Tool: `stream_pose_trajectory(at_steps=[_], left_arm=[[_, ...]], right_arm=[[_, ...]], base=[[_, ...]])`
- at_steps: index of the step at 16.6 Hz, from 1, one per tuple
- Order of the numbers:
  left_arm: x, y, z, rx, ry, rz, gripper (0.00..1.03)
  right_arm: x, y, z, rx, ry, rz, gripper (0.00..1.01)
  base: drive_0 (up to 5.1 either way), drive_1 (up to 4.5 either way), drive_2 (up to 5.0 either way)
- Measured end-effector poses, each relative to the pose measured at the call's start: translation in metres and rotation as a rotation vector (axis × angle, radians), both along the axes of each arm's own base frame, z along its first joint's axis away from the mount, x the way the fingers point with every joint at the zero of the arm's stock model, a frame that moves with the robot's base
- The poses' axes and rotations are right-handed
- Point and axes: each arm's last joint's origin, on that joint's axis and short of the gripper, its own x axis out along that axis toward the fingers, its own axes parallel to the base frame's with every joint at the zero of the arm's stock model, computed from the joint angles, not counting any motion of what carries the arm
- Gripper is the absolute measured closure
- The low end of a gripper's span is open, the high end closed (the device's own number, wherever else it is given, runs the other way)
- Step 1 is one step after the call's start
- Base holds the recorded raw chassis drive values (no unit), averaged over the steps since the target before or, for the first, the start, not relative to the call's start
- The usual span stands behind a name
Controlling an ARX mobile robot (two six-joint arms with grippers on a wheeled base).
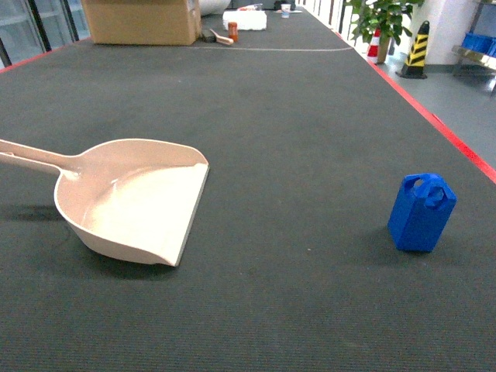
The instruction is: Place part in tray to right shelf
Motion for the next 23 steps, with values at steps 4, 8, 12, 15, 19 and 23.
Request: stream_pose_trajectory(at_steps=[4,8,12,15,19,23], left_arm=[[0.0000,0.0000,0.0000,0.000,0.000,0.000,0.05],[0.0000,0.0000,0.0000,0.000,0.000,0.000,0.05],[0.0000,0.0000,0.0000,0.000,0.000,0.000,0.05],[0.0000,0.0000,0.0000,0.000,0.000,0.000,0.05],[0.0000,0.0000,0.0000,0.000,0.000,0.000,0.05],[0.0000,0.0000,0.0000,0.000,0.000,0.000,0.05]], right_arm=[[0.0000,0.0000,0.0000,0.000,0.000,0.000,0.03],[0.0000,0.0000,0.0000,0.000,0.000,0.000,0.03],[0.0000,0.0000,0.0000,0.000,0.000,0.000,0.03],[0.0000,0.0000,0.0000,0.000,0.000,0.000,0.03],[0.0000,0.0000,0.0000,0.000,0.000,0.000,0.03],[0.0000,0.0000,0.0000,0.000,0.000,0.000,0.03]], base=[[0.0,0.00,0.0],[0.0,0.00,0.0],[0.0,0.00,0.0],[0.0,0.00,0.0],[0.0,0.00,0.0],[0.0,0.00,0.0]])
